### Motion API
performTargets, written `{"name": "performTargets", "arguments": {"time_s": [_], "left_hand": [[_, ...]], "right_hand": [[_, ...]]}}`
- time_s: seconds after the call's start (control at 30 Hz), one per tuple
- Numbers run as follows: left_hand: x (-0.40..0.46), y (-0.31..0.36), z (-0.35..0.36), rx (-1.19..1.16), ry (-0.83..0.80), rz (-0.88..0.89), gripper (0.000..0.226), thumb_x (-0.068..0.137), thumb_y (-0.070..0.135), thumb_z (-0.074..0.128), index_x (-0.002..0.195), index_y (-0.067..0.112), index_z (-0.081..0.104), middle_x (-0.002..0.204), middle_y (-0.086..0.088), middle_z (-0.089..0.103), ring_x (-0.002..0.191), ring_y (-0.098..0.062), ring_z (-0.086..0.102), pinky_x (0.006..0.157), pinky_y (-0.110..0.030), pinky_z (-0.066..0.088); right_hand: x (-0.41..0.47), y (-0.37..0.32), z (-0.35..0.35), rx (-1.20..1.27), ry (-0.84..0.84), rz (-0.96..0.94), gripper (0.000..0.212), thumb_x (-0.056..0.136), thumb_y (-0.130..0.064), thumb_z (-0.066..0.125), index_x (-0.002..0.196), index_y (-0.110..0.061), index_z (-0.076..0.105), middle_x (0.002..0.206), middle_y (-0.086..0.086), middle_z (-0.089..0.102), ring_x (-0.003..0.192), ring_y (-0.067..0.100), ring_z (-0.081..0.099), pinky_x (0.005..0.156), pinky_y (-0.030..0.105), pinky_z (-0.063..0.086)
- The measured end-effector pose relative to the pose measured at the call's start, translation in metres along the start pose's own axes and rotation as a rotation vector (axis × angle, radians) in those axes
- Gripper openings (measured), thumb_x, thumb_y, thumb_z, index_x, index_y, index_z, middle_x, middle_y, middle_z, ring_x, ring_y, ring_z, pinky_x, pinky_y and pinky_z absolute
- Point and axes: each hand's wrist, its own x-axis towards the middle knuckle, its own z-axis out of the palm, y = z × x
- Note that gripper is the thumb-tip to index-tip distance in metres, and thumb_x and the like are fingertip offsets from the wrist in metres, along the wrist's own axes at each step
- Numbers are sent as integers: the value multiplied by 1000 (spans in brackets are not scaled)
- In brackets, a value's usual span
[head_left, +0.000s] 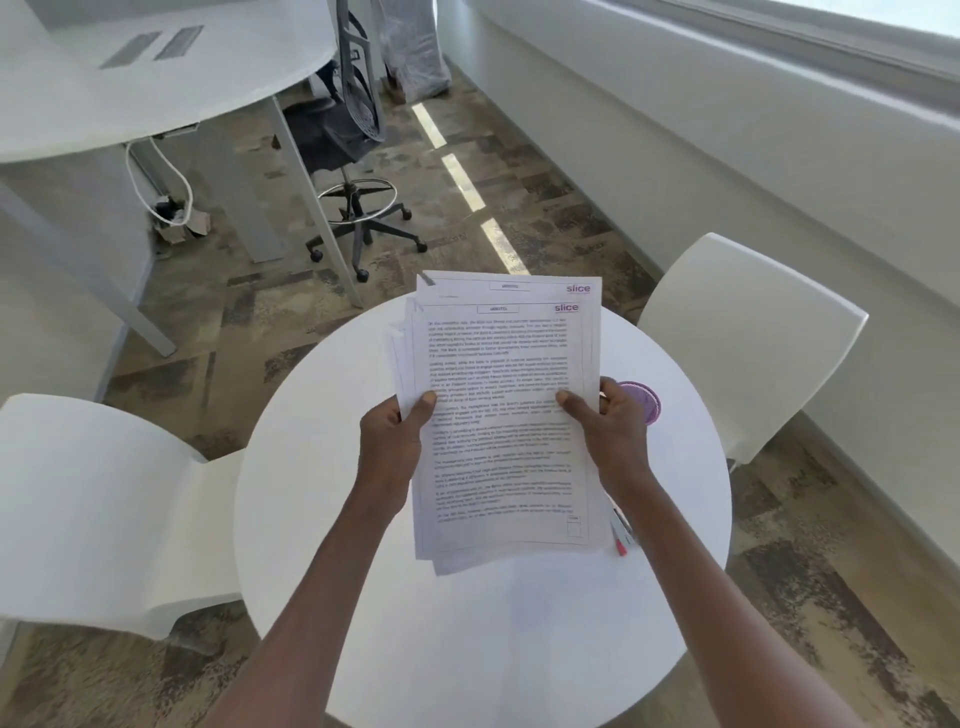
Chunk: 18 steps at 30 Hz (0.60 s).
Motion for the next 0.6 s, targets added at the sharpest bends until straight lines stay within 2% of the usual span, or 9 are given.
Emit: {"name": "performTargets", "arguments": {"time_s": [0.13, 0.23, 0.3, 0.37, 0.4, 0.47, 0.53, 0.6], "left_hand": [[-3, 9, 7, 34, -40, 14, 11, 94, 24, 68, 97, 17, 77, 94, -1, 81, 86, -22, 77, 77, -38, 62], [-4, 14, 13, 94, -47, 16, 12, 95, 27, 67, 93, 18, 75, 88, 0, 80, 80, -22, 77, 73, -39, 62], [-5, 17, 15, 172, -43, 42, 15, 95, 29, 66, 92, 17, 74, 84, 0, 79, 78, -24, 76, 71, -39, 62], [-7, 17, 19, 282, -22, 122, 17, 96, 30, 65, 92, 16, 73, 81, 2, 77, 75, -23, 72, 64, -33, 56], [-8, 17, 21, 351, -8, 182, 18, 97, 29, 63, 93, 14, 73, 79, 2, 75, 73, -21, 69, 61, -28, 50], [-10, 16, 25, 483, 18, 310, 18, 98, 24, 61, 92, 11, 71, 75, 2, 70, 71, -22, 63, 59, -24, 43], [-16, 16, 26, 577, 25, 433, 18, 99, 19, 59, 98, 10, 74, 82, -1, 74, 78, -24, 67, 66, -27, 49], [-22, 13, 26, 694, 40, 583, 21, 98, 14, 59, 109, 10, 76, 99, -6, 79, 90, -24, 71, 78, -30, 53]], "right_hand": [[4, -5, -2, -6, 38, -14, 35, 84, -10, 76, 114, -14, 59, 105, 8, 76, 86, 26, 76, 75, 42, 63], [2, -3, 2, -67, 94, -21, 52, 81, -8, 78, 125, -17, 53, 119, 6, 70, 100, 22, 71, 82, 38, 60], [2, -2, 5, -238, 184, -24, 76, 78, -15, 82, 142, -12, 41, 138, 9, 57, 122, 23, 57, 99, 41, 51], [-1, -3, 10, -427, 254, -17, 95, 76, -26, 84, 151, -7, 29, 151, 14, 41, 140, 28, 36, 116, 47, 34], [-5, -6, 15, -454, 256, -19, 96, 75, -29, 85, 151, -5, 30, 151, 15, 40, 140, 29, 36, 117, 46, 32], [-16, -14, 30, -381, 166, -7, 89, 72, -34, 87, 143, -4, 44, 139, 14, 53, 124, 25, 52, 109, 43, 43], [-27, -25, 47, -230, -2, 82, 78, 69, -38, 88, 131, -2, 56, 122, 11, 67, 107, 22, 65, 99, 43, 53], [-33, -36, 63, -65, -132, 179, 63, 66, -41, 88, 109, 1, 68, 99, 9, 75, 87, 21, 71, 89, 40, 57]]}}
